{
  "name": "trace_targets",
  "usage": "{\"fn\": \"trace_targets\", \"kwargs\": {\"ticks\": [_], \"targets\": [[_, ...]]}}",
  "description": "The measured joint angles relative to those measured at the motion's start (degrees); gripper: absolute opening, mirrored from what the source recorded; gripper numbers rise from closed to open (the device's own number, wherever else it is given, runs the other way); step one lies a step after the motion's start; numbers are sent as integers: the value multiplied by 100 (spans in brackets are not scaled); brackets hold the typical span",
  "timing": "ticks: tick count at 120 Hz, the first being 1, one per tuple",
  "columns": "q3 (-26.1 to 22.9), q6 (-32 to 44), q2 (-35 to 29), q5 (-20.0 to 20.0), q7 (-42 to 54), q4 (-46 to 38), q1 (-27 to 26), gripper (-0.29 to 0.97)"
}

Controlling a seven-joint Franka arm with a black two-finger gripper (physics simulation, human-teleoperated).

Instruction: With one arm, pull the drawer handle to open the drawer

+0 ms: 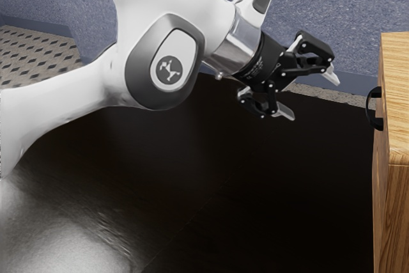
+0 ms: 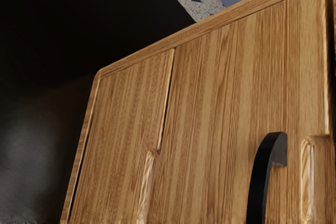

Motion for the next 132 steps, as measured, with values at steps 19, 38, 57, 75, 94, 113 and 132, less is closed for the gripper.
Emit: {"fn": "trace_targets", "kwargs": {"ticks": [19, 38, 57, 75, 94, 113, 132], "targets": [[0, 40, 54, 5, -10, 8, -222, 68], [4, 86, 117, 11, -18, 8, -331, 68], [11, 128, 174, 16, -23, 1, -203, 68], [10, 186, 197, 22, -28, -2, -204, 68], [11, 233, 208, 19, -31, -29, -306, 68], [11, 276, 268, 17, -34, -39, -294, 68], [11, 324, 289, 22, -36, -32, -291, 68]]}}
